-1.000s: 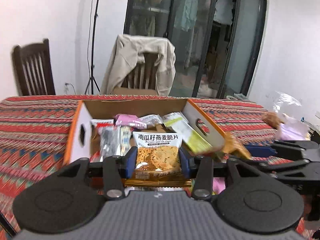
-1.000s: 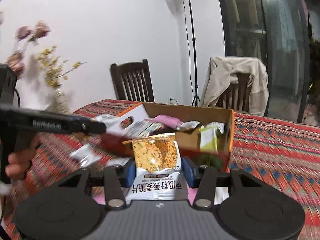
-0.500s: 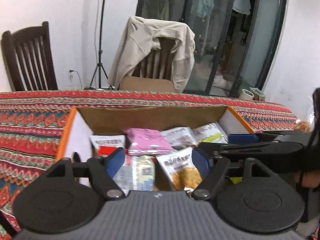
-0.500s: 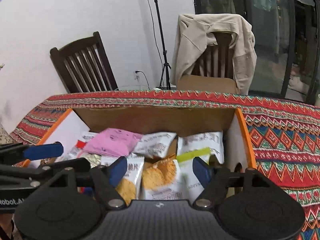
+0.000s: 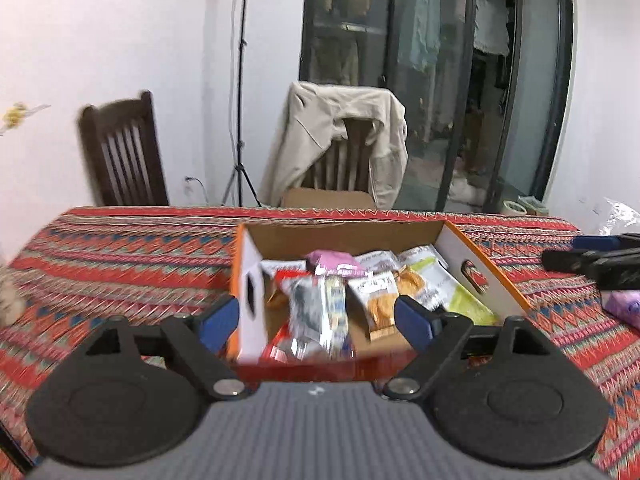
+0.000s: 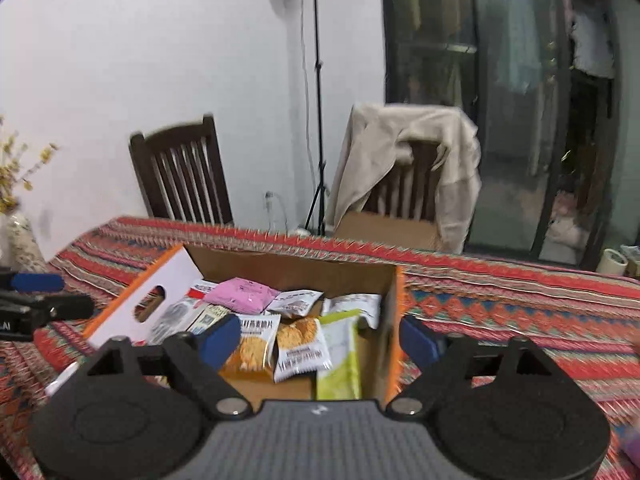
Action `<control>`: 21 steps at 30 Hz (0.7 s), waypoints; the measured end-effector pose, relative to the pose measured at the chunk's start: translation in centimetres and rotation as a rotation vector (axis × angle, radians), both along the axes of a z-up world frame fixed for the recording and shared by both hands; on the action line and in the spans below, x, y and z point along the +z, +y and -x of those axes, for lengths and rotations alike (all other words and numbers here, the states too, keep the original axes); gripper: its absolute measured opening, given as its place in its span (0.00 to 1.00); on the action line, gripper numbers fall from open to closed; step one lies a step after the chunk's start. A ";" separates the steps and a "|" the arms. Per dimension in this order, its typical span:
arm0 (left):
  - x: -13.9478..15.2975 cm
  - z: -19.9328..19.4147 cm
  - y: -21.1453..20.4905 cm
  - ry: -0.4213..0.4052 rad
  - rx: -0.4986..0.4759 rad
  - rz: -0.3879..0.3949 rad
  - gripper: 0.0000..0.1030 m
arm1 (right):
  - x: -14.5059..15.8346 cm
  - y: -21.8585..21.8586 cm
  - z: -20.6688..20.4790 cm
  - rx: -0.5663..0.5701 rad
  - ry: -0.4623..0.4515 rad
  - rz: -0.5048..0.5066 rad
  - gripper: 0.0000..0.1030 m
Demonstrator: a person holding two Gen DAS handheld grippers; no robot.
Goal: Organize snacks
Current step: 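Move both tools back toward the snack pile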
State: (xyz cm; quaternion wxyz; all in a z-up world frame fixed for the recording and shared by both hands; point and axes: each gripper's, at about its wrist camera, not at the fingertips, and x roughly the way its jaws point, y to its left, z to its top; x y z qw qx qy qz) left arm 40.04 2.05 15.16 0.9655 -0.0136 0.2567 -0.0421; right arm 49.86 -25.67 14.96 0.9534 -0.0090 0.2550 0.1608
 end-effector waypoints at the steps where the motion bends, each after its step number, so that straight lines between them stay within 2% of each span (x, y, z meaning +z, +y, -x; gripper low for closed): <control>1: 0.1 2.2 0.0 -0.013 0.006 0.007 0.84 | 0.3 -0.7 1.8 -0.006 -0.014 -0.011 0.85; 5: 0.3 9.7 0.6 -0.056 0.012 0.057 0.93 | 0.8 -3.6 9.9 -0.032 -0.062 -0.061 0.88; 6: 0.2 11.6 0.7 -0.066 0.029 0.070 0.93 | 0.8 -4.1 11.7 -0.037 -0.069 -0.078 0.92; 8: -0.1 15.1 0.6 -0.083 0.058 0.080 0.94 | 0.2 -5.1 15.2 -0.052 -0.082 -0.119 0.98; 12: -1.9 21.0 -0.3 -0.104 0.083 0.081 0.98 | -2.1 -6.6 22.3 -0.053 -0.109 -0.162 0.98; 16: -5.4 25.7 -2.9 -0.105 0.041 0.007 0.98 | -5.1 -7.2 28.6 -0.087 -0.124 -0.156 1.00; 19: -7.6 27.9 -4.4 -0.112 0.015 -0.071 0.98 | -8.0 -6.7 32.1 -0.109 -0.109 -0.114 1.00; 21: -8.9 28.7 -4.7 -0.089 0.002 -0.089 0.98 | -10.0 -6.2 33.9 -0.111 -0.089 -0.090 1.00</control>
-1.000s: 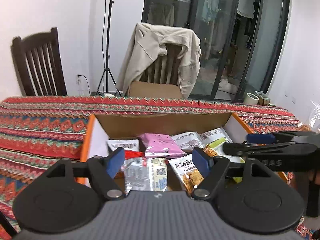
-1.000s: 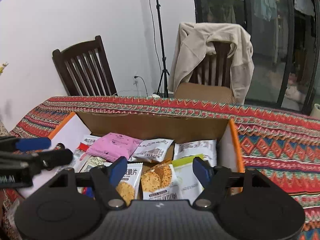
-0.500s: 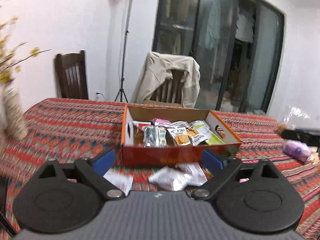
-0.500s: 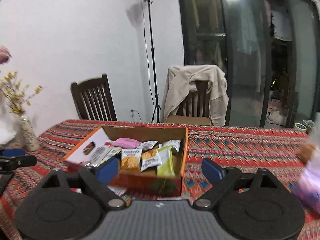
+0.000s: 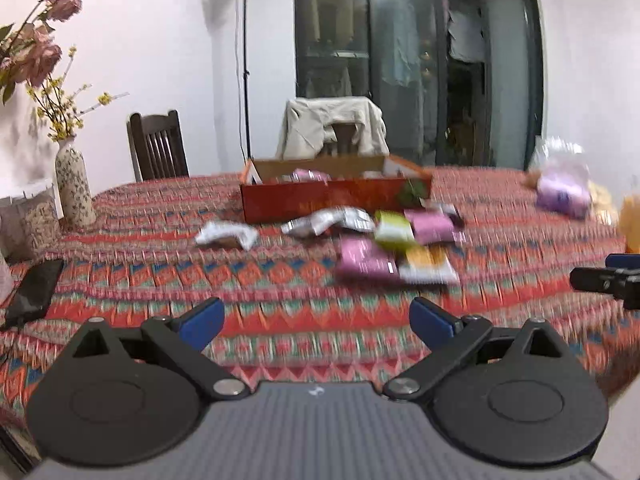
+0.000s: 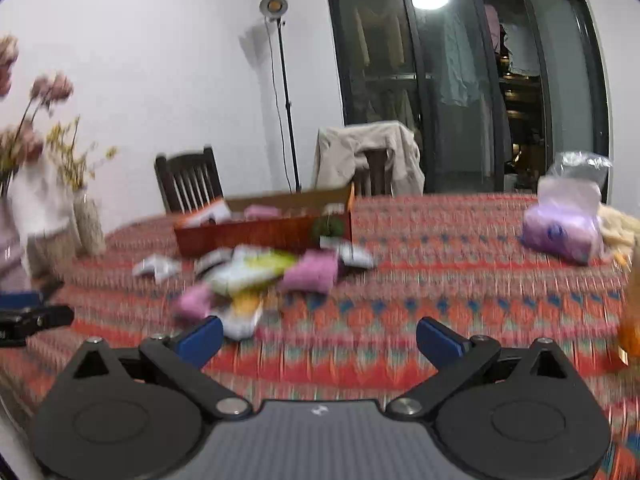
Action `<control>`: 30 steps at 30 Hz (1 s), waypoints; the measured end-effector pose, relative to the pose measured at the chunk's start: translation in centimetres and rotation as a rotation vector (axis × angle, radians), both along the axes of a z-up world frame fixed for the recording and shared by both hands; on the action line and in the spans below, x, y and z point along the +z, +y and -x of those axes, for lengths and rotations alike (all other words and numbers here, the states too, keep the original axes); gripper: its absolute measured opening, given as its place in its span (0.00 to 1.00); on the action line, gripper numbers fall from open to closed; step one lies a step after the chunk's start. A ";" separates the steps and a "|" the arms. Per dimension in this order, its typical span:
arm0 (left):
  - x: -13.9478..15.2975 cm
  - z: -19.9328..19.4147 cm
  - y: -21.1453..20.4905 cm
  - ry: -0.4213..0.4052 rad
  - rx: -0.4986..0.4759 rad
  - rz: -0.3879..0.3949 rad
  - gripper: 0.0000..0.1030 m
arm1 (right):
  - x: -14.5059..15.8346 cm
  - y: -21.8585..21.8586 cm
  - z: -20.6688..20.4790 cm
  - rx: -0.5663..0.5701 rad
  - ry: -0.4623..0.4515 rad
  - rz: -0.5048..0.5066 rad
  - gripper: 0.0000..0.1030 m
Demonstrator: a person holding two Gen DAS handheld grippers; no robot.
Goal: Organize snacks
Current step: 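Move both tools back toward the snack pile, then grasp a white packet with left tool while right tool grasps a white packet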
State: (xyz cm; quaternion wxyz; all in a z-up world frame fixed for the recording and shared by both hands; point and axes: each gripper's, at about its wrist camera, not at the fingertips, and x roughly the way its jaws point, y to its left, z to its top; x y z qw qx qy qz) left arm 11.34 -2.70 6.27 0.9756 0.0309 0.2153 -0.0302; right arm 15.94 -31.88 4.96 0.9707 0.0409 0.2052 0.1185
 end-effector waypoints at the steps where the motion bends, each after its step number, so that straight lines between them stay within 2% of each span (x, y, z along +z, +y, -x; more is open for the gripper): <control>1: -0.5 0.3 -0.1 0.016 -0.001 0.002 0.98 | -0.9 0.2 0.7 0.003 0.015 0.003 1.00; 4: -1.6 0.2 0.2 0.068 0.015 0.021 0.98 | -3.2 1.0 2.3 0.031 0.068 -0.007 1.00; 7: -2.1 0.2 0.3 0.076 0.023 0.014 0.98 | -4.3 1.7 2.9 0.031 0.095 0.002 1.00; 18: -2.2 -2.5 3.1 0.100 0.061 0.069 0.98 | -3.5 2.2 0.7 -0.016 0.064 -0.026 1.00; 22: -1.8 -5.5 5.0 0.099 0.071 0.091 0.98 | -2.6 2.8 -1.6 -0.031 0.037 -0.074 1.00; 25: -1.4 -9.1 6.7 0.133 0.070 0.103 0.98 | -1.9 3.5 -4.1 -0.011 0.028 -0.114 1.00; 28: -1.1 -13.1 8.2 0.155 0.035 0.087 0.98 | -0.9 5.3 -7.5 0.028 0.006 -0.109 1.00; 30: -1.0 -16.1 8.9 0.161 0.018 0.048 0.98 | -0.3 6.6 -10.0 0.078 -0.005 -0.095 1.00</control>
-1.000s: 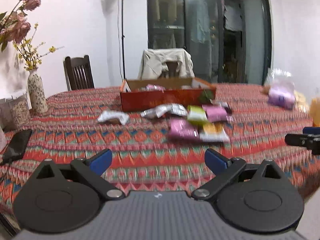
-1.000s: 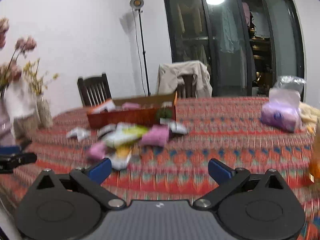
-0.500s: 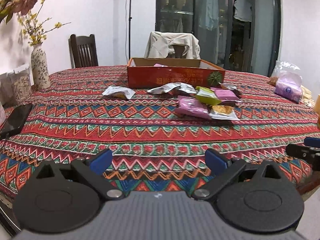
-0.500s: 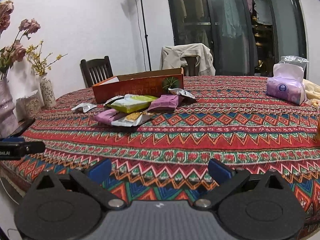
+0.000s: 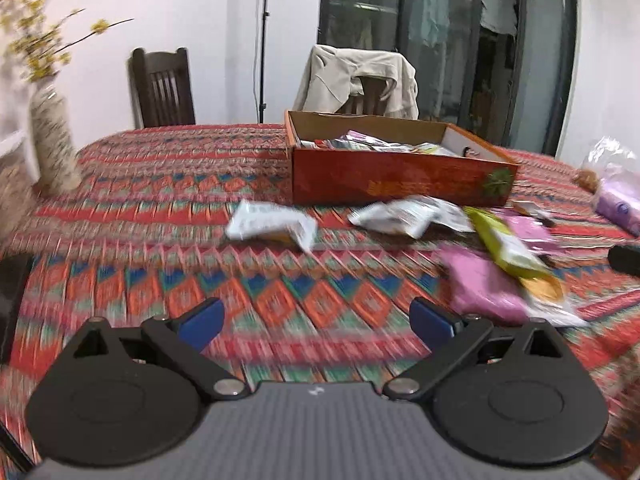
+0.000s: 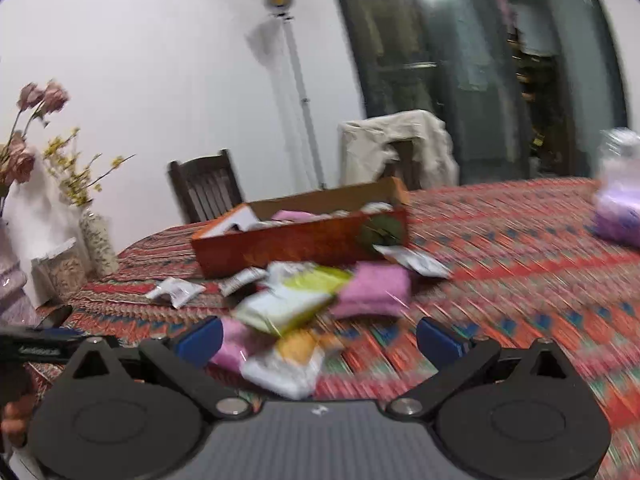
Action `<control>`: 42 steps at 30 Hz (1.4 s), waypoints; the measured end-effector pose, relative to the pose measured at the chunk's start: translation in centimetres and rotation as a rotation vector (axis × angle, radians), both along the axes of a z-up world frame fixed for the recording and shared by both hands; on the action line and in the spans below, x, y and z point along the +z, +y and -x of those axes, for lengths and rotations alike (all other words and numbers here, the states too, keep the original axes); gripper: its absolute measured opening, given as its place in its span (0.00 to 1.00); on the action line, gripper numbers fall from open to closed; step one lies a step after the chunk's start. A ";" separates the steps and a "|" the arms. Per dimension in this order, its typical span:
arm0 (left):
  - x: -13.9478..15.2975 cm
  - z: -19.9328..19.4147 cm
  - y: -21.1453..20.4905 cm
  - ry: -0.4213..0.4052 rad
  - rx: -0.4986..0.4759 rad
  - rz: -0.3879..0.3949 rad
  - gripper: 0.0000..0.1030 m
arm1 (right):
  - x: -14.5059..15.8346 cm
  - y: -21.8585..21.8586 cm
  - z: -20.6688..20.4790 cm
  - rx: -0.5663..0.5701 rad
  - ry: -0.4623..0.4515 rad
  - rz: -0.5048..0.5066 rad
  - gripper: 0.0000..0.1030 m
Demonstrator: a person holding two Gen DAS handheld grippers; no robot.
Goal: Organize snacks
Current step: 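Grasp a white packet with left tool while right tool grasps a white packet, then carry both white packets into the orange box and open both tools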
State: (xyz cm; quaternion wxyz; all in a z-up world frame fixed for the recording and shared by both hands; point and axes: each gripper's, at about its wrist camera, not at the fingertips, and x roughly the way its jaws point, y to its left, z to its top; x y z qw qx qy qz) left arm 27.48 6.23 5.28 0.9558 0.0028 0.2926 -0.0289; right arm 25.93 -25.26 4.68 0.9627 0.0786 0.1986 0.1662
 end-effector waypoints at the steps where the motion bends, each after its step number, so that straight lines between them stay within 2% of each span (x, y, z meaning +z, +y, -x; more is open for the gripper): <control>1: 0.0 -1.3 0.3 -0.001 -0.015 -0.024 0.98 | 0.3 0.6 -1.2 0.024 -0.007 0.001 1.00; 4: -0.3 -5.9 0.9 0.002 -0.079 -0.097 0.98 | 1.1 3.5 -5.1 0.072 -0.040 0.058 1.00; 8: -1.0 -10.8 1.3 0.029 -0.115 -0.153 0.98 | 1.7 9.0 -10.7 0.181 -0.008 0.287 0.99; 11: -1.9 -13.2 1.8 0.057 -0.135 -0.132 0.98 | 1.9 12.3 -14.1 0.282 -0.006 0.376 0.87; 14: -2.8 -14.4 2.9 0.094 -0.129 -0.061 0.96 | 1.3 15.5 -17.6 0.364 0.051 0.456 0.72; 16: -3.0 -14.7 3.6 0.109 -0.133 -0.024 0.80 | 0.7 16.9 -19.3 0.413 0.099 0.472 0.64; 17: -2.9 -14.6 3.6 0.093 -0.128 -0.035 0.77 | 0.3 17.2 -19.8 0.424 0.116 0.476 0.63; 19: -2.8 -14.3 3.7 0.082 -0.144 -0.037 0.61 | -0.8 18.0 -20.5 0.430 0.149 0.499 0.60; 20: -2.7 -14.3 3.7 0.083 -0.145 -0.032 0.59 | -1.3 18.2 -20.9 0.427 0.169 0.505 0.56; 21: -2.6 -14.3 3.6 0.082 -0.145 -0.032 0.56 | -1.7 18.2 -21.1 0.433 0.190 0.502 0.45; 23: -2.3 -14.1 3.4 0.083 -0.141 -0.050 0.52 | -1.7 17.7 -21.3 0.445 0.211 0.469 0.43; 28: -0.1 -11.7 2.7 0.056 -0.121 -0.032 0.51 | -0.1 16.1 -19.9 0.422 0.162 0.433 0.41; 35: 3.7 -2.4 -0.2 -0.044 -0.124 0.087 0.51 | 3.8 9.8 -12.2 0.307 0.045 0.360 0.41; 39: 4.1 2.4 -2.7 -0.038 -0.103 0.162 0.51 | 3.4 5.5 -6.4 0.248 0.028 0.332 0.41; 42: 3.7 5.1 -4.7 -0.025 -0.076 0.181 0.51 | 2.3 2.7 -2.4 0.193 0.036 0.297 0.41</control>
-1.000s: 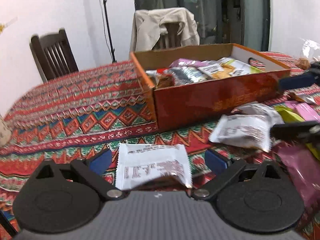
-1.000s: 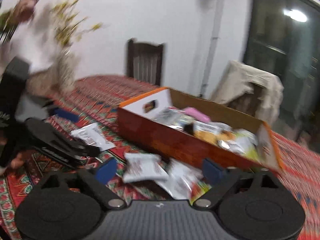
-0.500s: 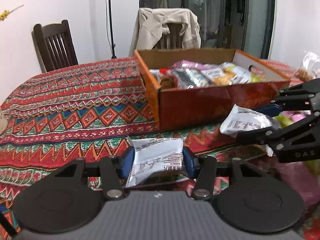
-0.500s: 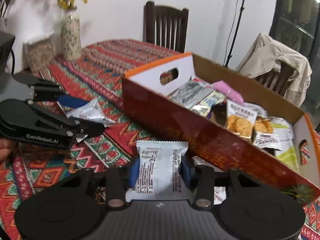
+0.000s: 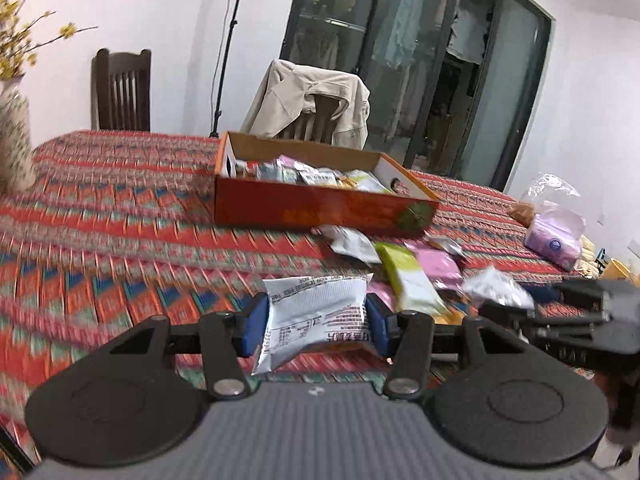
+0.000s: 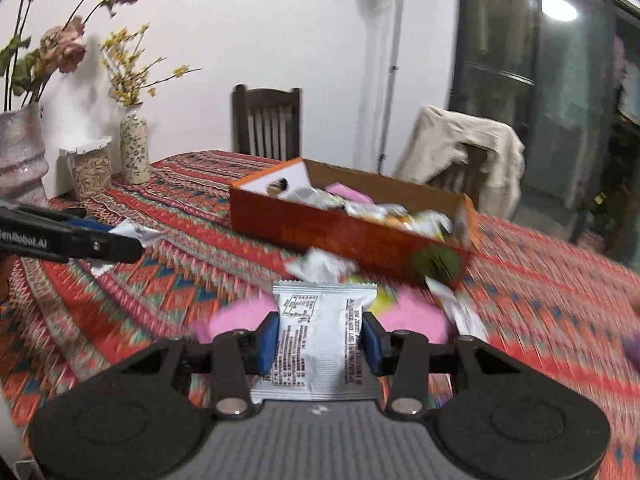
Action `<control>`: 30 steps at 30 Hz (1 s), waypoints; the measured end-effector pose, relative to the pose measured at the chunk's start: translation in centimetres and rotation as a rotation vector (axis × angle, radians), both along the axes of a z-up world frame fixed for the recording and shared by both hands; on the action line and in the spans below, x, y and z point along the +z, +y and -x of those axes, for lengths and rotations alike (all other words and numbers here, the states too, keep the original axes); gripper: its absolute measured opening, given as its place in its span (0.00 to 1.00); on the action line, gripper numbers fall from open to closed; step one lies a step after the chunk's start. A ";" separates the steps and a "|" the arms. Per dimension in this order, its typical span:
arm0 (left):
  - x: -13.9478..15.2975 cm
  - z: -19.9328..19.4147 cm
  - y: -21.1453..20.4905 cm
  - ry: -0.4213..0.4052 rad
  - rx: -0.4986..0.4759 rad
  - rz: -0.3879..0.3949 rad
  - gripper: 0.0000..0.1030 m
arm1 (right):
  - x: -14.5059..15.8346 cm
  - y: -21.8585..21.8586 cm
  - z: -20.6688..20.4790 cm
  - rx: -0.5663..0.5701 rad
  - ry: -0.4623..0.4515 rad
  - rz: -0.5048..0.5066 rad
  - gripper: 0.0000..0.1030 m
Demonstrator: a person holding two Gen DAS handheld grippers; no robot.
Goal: Organize snacks
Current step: 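Carry both white packets into the orange box and open both tools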
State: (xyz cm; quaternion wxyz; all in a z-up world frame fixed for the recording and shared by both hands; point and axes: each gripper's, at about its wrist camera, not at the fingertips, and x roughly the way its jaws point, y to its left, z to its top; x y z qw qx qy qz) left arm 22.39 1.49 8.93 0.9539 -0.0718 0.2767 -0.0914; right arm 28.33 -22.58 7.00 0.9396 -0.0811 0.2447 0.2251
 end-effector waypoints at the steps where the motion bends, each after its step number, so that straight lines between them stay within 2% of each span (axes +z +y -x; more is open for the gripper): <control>1: -0.2 0.7 -0.6 0.009 0.007 -0.004 0.51 | -0.5 -0.8 1.2 -0.015 0.006 -0.018 0.41; 4: -0.6 2.6 -1.9 0.043 0.008 -0.003 0.51 | -2.3 -2.7 4.3 -0.066 0.035 -0.047 0.41; 8: -0.6 4.7 -3.3 0.040 -0.003 -0.032 0.51 | -3.6 -4.2 7.5 -0.077 0.047 -0.054 0.41; 15: -0.1 6.0 -4.3 0.023 -0.004 -0.048 0.51 | -3.6 -5.3 10.0 -0.090 0.015 -0.096 0.41; 23: 0.5 4.2 -3.8 0.008 -0.022 -0.032 0.51 | -3.4 -4.9 8.6 -0.106 0.020 -0.081 0.41; 26: 1.6 2.3 -3.6 -0.019 -0.051 -0.032 0.51 | -3.1 -5.0 7.4 -0.103 0.027 -0.092 0.41; 30: 3.9 -1.9 -3.6 -0.082 -0.099 -0.031 0.52 | -1.0 -5.4 4.1 -0.070 0.007 -0.129 0.41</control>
